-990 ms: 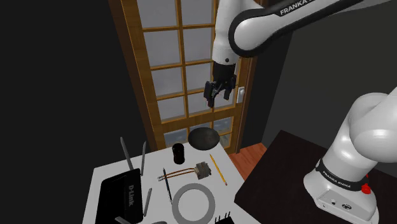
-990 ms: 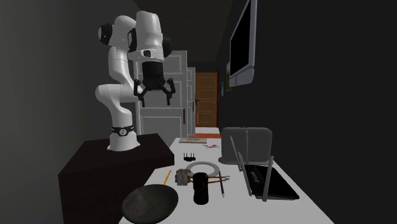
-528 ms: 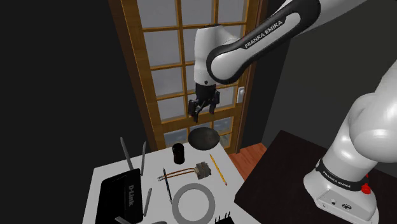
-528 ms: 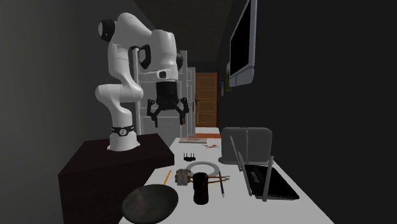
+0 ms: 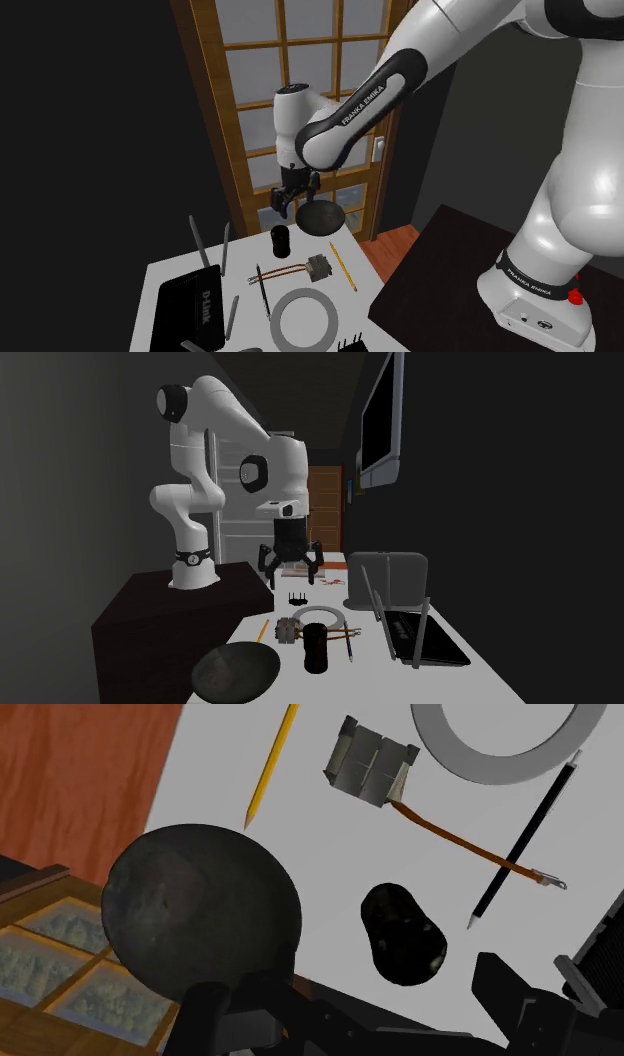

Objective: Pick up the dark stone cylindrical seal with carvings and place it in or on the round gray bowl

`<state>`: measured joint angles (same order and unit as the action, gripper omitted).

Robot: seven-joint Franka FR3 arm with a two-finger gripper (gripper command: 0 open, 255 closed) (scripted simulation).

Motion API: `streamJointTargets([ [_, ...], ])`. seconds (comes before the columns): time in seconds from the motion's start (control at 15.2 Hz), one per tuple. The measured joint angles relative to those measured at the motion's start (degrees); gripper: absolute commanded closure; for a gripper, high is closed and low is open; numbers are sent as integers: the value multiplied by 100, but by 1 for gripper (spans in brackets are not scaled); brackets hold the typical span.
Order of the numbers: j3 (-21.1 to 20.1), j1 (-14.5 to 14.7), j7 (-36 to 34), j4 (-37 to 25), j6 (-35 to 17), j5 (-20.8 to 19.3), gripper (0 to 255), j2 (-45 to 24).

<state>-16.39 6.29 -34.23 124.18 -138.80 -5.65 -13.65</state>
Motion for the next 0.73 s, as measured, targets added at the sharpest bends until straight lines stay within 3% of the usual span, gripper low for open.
streamJointTargets([
  [0.46,249,445,-643,-1185,-162,-560,0,-1531],
  [0.73,337,536,-746,-1334,-351,-673,0,-1886],
])
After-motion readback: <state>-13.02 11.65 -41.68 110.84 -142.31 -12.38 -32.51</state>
